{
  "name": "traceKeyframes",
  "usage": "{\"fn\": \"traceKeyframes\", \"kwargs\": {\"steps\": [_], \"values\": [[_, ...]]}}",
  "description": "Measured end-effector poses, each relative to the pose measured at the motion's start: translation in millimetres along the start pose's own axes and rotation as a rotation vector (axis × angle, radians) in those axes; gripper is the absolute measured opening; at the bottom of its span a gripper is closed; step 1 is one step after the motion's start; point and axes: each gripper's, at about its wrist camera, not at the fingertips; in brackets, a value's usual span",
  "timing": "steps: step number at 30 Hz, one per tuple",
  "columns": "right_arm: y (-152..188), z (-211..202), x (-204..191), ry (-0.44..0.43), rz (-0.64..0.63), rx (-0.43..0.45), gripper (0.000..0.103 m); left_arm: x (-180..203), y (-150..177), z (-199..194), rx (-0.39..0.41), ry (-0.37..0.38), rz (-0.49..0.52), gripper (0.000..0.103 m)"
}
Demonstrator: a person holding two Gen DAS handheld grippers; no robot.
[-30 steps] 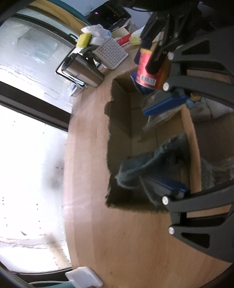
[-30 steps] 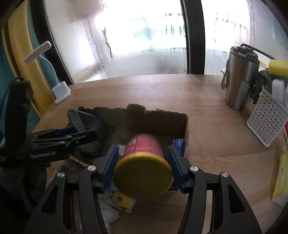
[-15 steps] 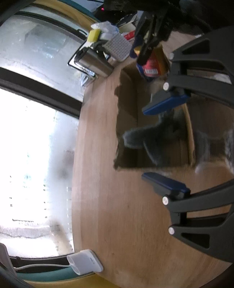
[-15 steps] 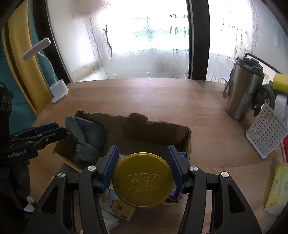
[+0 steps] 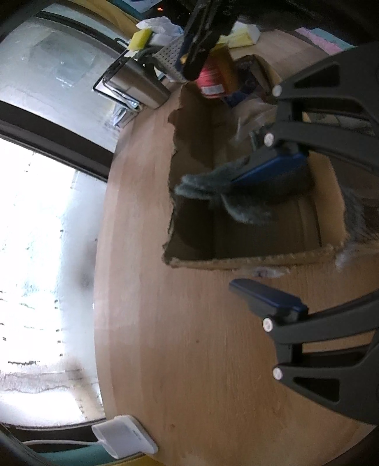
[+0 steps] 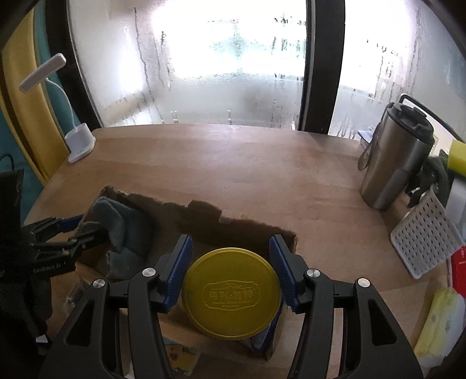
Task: Organize objects
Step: 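Open the right tool to release the red can inside the box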
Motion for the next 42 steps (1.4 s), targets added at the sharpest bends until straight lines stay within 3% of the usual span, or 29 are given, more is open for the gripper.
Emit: {"fn": "traceKeyframes", "kwargs": {"steps": [4, 7, 15, 19, 24, 30, 42], "values": [[-8.2, 7.6, -3.8, 0.004, -0.01, 0.003, 0.058, 1.4, 1.0, 13.8, -0.035, 0.006, 0.008, 0.068], [-10.1, 15.3, -4.2, 0.016, -0.012, -0.004, 0.058, 2.8, 0.7, 16.3, -0.036, 0.01, 0.013, 0.073], [-0.1, 35.5, -5.7, 0.054, -0.025, -0.036, 0.058, 5.7, -2.7, 19.1, -0.039, 0.008, 0.006, 0.073], [2.0, 25.4, -1.4, 0.048, -0.013, 0.003, 0.072, 6.5, -2.0, 17.8, -0.04, 0.005, 0.006, 0.073], [4.6, 7.5, 14.6, 0.077, 0.014, 0.051, 0.073, 8.0, 0.9, 16.4, -0.047, -0.003, 0.012, 0.073], [17.1, 19.0, 35.6, 0.126, 0.055, 0.01, 0.073, 12.5, 3.7, 14.6, -0.056, -0.023, 0.01, 0.073], [22.8, 22.1, 23.6, 0.098, 0.02, 0.017, 0.074, 17.6, 4.3, 3.9, -0.048, -0.042, -0.004, 0.073]]}}
Point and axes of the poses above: each gripper's, at about its wrist camera, not at the fingertips, and z roughly the way its jaws point, x to its right, y to its underside, and after that the axes turned 8 degrees about y, right-handed
